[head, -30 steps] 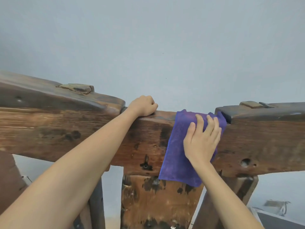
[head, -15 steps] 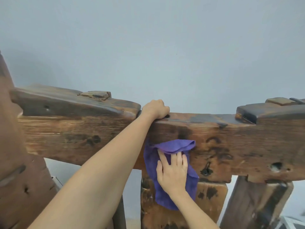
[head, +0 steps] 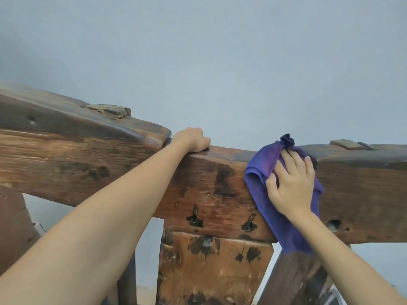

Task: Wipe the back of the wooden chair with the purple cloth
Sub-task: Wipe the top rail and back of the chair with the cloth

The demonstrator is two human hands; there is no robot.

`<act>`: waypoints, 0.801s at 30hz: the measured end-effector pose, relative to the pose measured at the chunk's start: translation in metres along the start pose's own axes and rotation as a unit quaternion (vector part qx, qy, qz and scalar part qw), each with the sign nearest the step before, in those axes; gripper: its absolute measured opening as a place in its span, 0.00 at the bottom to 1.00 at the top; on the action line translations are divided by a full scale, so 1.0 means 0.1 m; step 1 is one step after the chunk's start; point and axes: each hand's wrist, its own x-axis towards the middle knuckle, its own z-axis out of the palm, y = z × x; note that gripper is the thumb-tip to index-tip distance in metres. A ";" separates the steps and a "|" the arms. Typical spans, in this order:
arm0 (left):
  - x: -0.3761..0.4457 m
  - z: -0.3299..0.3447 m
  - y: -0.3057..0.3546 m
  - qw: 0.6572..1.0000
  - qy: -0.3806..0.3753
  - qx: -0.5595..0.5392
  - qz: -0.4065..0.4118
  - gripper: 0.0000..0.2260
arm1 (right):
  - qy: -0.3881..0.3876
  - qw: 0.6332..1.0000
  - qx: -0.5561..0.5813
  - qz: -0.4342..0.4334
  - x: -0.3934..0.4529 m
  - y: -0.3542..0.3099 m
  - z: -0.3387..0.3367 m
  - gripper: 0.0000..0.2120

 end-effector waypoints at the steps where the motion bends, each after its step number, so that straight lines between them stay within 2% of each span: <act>1: 0.01 0.01 0.00 1.000 -0.002 0.000 -0.004 0.09 | -0.026 0.999 -0.021 0.043 0.16 -0.06 -0.08 0.13; 3: 0.01 0.01 0.01 1.000 -0.002 0.002 -0.004 0.09 | -0.176 0.976 -0.029 0.124 0.54 -0.20 -0.23 0.18; 5: 0.01 0.02 0.01 1.000 0.001 0.000 -0.002 0.09 | -0.375 0.916 0.000 0.142 0.86 -0.30 -0.26 0.21; 6: 0.00 0.01 0.01 1.000 0.005 -0.001 -0.001 0.09 | -0.442 0.886 0.027 0.137 0.99 -0.37 -0.25 0.22; 8: 0.00 0.02 0.01 1.000 0.021 -0.003 0.009 0.10 | -0.498 0.858 0.068 0.102 1.14 -0.55 -0.16 0.23; 11: 0.03 0.05 -0.01 0.998 0.063 -0.017 0.016 0.14 | -0.505 0.855 0.101 0.055 1.23 -0.99 0.01 0.24; 14: 0.05 0.01 -0.04 0.997 0.028 -0.074 0.016 0.17 | -0.457 0.882 0.111 0.016 1.16 -1.33 0.05 0.24; 16: 0.05 -0.05 -0.07 0.991 -0.022 -0.129 0.014 0.21 | -0.381 0.919 0.102 -0.021 1.00 -1.39 0.02 0.20; 18: 0.05 -0.07 -0.09 0.989 -0.033 -0.142 0.013 0.23 | -0.259 0.959 0.079 -0.086 0.80 -1.36 -0.06 0.18; 20: 0.06 -0.06 -0.10 0.993 -0.026 -0.114 0.030 0.21 | -0.202 0.969 0.079 -0.116 0.63 -1.24 -0.13 0.19; 22: 0.04 -0.04 -0.11 0.995 -0.022 -0.093 0.040 0.23 | -0.196 0.969 0.098 -0.116 0.57 -1.06 -0.17 0.19; 24: 0.01 -0.05 -0.11 0.994 -0.017 -0.092 0.052 0.25 | -0.229 0.966 0.092 -0.070 0.62 -0.84 -0.23 0.18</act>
